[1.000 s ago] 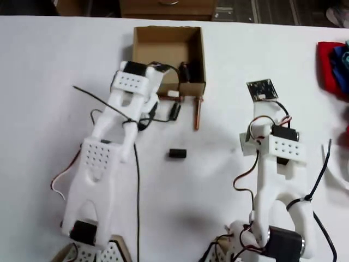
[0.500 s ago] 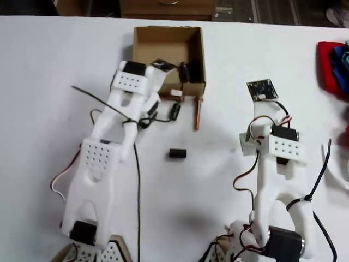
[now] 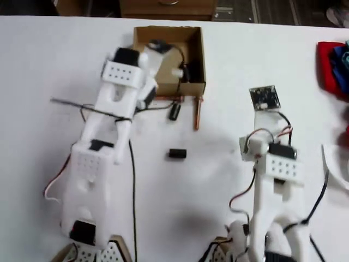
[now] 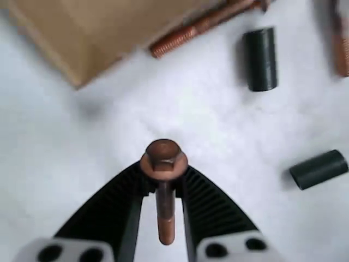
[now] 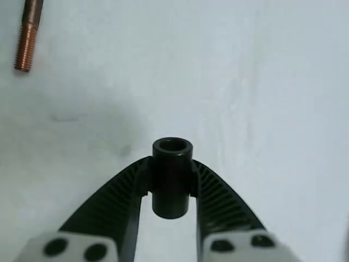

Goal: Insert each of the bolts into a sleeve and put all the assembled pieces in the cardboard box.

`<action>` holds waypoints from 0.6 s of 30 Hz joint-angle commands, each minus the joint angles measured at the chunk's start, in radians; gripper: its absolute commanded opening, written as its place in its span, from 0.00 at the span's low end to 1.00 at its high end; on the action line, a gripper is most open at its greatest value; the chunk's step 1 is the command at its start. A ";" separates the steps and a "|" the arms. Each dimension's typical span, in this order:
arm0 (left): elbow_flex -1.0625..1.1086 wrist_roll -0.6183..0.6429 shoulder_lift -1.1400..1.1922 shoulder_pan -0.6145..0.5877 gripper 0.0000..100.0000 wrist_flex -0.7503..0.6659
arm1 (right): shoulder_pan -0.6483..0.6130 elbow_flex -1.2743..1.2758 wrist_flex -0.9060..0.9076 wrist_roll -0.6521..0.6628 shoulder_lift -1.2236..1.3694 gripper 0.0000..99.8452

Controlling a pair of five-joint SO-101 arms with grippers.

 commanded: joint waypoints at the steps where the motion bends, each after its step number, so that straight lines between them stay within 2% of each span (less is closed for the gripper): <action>1: 0.005 0.029 -0.224 -0.040 0.03 0.017 | -0.044 0.103 -0.105 -0.012 -0.145 0.02; 5: 0.145 0.101 -0.358 -0.101 0.03 -0.023 | -0.108 0.196 -0.148 -0.015 -0.266 0.02; 11: 0.463 0.137 -0.687 -0.124 0.03 -0.181 | -0.266 0.276 -0.157 -0.173 -0.414 0.02; 15: 0.825 0.147 -1.017 -0.083 0.03 -0.384 | -0.364 0.276 -0.160 -0.203 -0.461 0.02; 18: 1.122 0.149 -1.224 -0.080 0.03 -0.611 | -0.424 0.273 -0.240 -0.204 -0.467 0.02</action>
